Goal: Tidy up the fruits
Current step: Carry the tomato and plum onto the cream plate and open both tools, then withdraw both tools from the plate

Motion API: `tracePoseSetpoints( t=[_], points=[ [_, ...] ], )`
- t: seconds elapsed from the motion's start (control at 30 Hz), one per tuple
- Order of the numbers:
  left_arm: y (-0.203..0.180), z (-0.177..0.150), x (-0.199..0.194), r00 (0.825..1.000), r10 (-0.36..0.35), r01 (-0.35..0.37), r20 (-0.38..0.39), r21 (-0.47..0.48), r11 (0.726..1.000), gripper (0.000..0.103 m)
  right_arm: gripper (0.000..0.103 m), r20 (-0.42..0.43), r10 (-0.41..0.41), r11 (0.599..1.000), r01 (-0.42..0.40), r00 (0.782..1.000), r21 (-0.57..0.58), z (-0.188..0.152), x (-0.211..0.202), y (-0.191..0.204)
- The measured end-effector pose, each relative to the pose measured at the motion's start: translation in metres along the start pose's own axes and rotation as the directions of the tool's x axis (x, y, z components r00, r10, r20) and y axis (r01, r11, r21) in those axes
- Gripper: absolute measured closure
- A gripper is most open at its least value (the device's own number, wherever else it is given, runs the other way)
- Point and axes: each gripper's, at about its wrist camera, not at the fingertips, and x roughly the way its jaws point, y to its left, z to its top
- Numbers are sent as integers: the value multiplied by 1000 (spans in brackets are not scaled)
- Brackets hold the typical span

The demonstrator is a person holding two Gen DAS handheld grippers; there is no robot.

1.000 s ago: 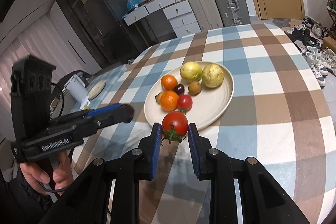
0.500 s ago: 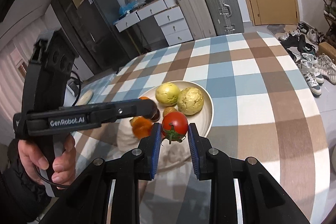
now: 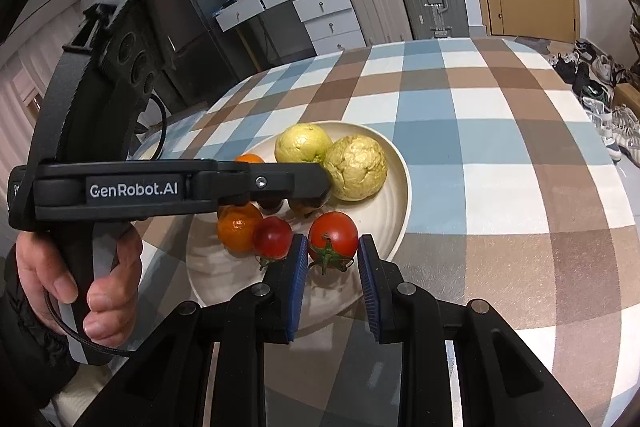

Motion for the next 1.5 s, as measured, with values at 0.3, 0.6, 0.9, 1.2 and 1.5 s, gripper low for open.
tracePoseSetpoints(
  t=[0.3,0.6,0.9,1.2,1.5],
  points=[
    [-10,1,-6,1000,-19,19,3,5,1000,49,77,22,-40,999,40,999,-14,-3,1,7],
    [-11,-13,-68,989,31,-29,146,-11,1000,22,57,96,-39,998,44,995,-51,-9,-36,18],
    [-17,-62,-176,879,201,-236,432,28,971,1,19,204,-59,995,73,977,-63,-19,-81,41],
    [-11,-109,-227,772,341,-355,537,-82,931,1,7,327,-23,997,48,945,-68,-26,-118,74],
    [-23,-164,-243,732,391,-390,558,-126,912,1,0,436,37,992,21,899,-126,-45,-155,107]
  ],
)
